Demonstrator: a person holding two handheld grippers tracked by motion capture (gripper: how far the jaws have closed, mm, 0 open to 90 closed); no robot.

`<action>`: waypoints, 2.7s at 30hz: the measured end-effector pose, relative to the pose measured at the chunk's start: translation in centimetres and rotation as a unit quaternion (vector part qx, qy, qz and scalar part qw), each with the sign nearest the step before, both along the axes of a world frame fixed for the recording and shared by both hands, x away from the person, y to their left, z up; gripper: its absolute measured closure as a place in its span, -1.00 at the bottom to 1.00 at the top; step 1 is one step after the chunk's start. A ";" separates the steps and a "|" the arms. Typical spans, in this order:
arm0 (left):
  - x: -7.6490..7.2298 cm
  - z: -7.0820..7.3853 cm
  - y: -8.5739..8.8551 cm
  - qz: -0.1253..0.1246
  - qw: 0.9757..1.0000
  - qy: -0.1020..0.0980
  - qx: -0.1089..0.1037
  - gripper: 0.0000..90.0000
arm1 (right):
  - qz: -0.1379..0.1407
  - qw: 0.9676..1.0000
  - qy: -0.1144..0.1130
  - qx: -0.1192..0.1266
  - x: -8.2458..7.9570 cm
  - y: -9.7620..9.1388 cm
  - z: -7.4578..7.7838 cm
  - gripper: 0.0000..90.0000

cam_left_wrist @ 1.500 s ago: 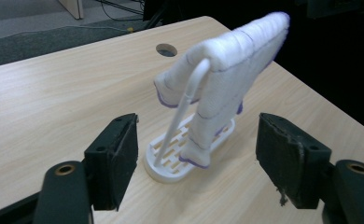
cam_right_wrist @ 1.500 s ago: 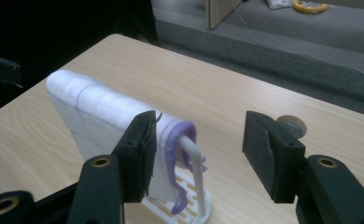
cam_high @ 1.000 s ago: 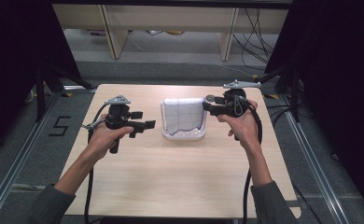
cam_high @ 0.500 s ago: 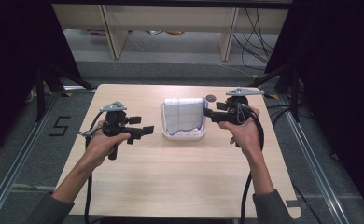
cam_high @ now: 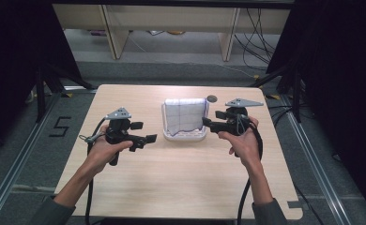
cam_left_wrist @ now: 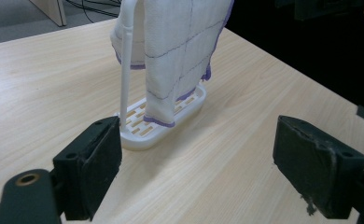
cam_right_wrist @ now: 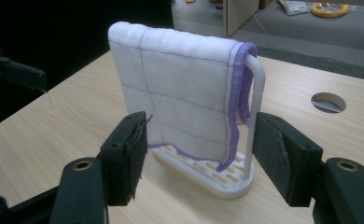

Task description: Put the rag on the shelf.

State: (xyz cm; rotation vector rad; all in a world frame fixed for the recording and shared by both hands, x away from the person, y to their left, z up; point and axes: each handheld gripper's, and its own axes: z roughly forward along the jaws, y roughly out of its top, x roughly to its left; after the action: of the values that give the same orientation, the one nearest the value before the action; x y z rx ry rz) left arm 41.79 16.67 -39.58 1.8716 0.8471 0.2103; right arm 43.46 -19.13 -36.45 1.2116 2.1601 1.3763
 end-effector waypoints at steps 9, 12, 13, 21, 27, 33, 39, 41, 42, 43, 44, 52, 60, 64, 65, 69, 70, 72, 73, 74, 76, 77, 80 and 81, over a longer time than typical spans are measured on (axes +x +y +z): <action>-0.8 -0.8 0.0 -0.007 1.000 0.000 0.002 -0.67 | 0.001 1.000 0.005 -0.002 -0.7 -0.1 -0.3 -0.24; -0.9 -1.0 -0.1 -0.012 1.000 0.003 0.005 -0.67 | 0.007 1.000 -0.001 -0.005 -0.8 -0.1 -0.5 -0.25; -1.0 -1.1 -0.2 -0.010 1.000 0.005 0.006 -0.67 | 0.004 1.000 0.008 -0.002 -1.0 0.0 -0.6 -0.25; -1.7 -1.3 -0.4 -0.017 1.000 0.002 0.004 -0.67 | 0.013 1.000 0.016 -0.008 -1.5 0.3 -1.5 -0.26; -2.6 -1.7 -0.2 -0.019 1.000 0.000 0.012 -0.67 | 0.016 1.000 0.020 -0.012 -1.7 0.7 -1.8 -0.26; -3.3 -2.9 -0.2 -0.023 0.999 0.002 0.023 -0.67 | 0.015 1.000 0.022 -0.010 -2.3 1.0 -2.0 -0.28; -3.7 -3.5 0.0 -0.024 0.999 0.006 0.025 -0.67 | 0.028 0.999 0.018 -0.027 -2.5 1.4 -2.5 -0.28; -3.9 -3.5 0.1 -0.021 0.999 0.004 0.026 -0.67 | 0.028 0.999 0.030 -0.016 -2.8 1.7 -2.6 -0.28; -4.0 -3.6 0.2 -0.026 0.999 0.004 0.025 -0.67 | 0.030 0.999 0.024 -0.025 -2.8 1.7 -2.7 -0.28; -4.1 -3.6 0.2 -0.026 0.999 0.006 0.028 -0.67 | 0.029 0.999 0.033 -0.017 -3.0 1.9 -2.8 -0.28; -4.1 -3.6 0.2 -0.024 0.999 0.002 0.028 -0.67 | 0.029 0.999 0.030 -0.024 -3.1 1.9 -2.8 -0.29; -4.9 -4.4 0.0 -0.032 0.999 0.004 0.032 -0.67 | 0.033 0.999 0.033 -0.025 -4.2 1.7 -4.0 -0.31; -5.6 -5.2 0.3 -0.040 0.999 0.008 0.034 -0.67 | 0.045 0.998 0.029 -0.017 -5.7 1.9 -4.7 -0.33; -5.9 -5.9 0.6 -0.036 0.999 0.011 0.037 -0.67 | 0.048 0.998 0.048 -0.014 -6.5 2.3 -5.2 -0.34; -6.0 -6.1 0.7 -0.035 0.999 0.014 0.035 -0.67 | 0.058 0.998 0.031 -0.018 -6.4 2.3 -5.5 -0.34; -6.3 -6.8 1.0 -0.035 0.999 0.016 0.039 -0.67 | 0.059 0.997 0.044 -0.023 -6.9 2.5 -6.0 -0.34; -6.4 -6.9 1.1 -0.036 0.998 0.016 0.040 -0.67 | 0.063 0.997 0.028 -0.033 -6.8 2.4 -6.2 -0.34; -6.6 -7.1 1.3 -0.037 0.999 0.016 0.036 -0.67 | 0.060 0.997 0.048 -0.025 -7.2 2.6 -6.4 -0.34; -6.8 -7.1 1.5 -0.038 0.998 0.019 0.039 -0.67 | 0.060 0.997 0.042 -0.026 -7.2 2.5 -6.6 -0.35; -6.9 -7.2 1.6 -0.035 0.999 0.018 0.036 -0.67 | 0.063 0.997 0.044 -0.027 -7.5 2.6 -6.8 -0.35; -7.2 -7.5 1.8 -0.034 0.999 0.014 0.030 -0.67 | 0.066 0.996 0.051 -0.018 -7.6 2.7 -7.0 -0.36; -7.3 -7.5 1.8 -0.035 0.999 0.014 0.032 -0.67 | 0.063 0.996 0.051 -0.026 -7.9 2.7 -7.1 -0.38; -7.7 -7.8 1.9 -0.037 0.999 0.014 0.037 -0.67 | 0.077 0.996 0.044 -0.024 -8.1 2.6 -7.5 -0.41; -7.8 -8.0 1.8 -0.036 0.999 0.014 0.035 -0.67 | 0.067 0.996 0.044 -0.025 -8.4 2.6 -7.6 -0.42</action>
State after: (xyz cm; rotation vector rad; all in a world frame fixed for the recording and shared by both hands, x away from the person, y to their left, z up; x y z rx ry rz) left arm 33.98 18.52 -47.54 1.9705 0.7983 0.1721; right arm 35.08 -16.55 -44.07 1.1468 2.3601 1.3346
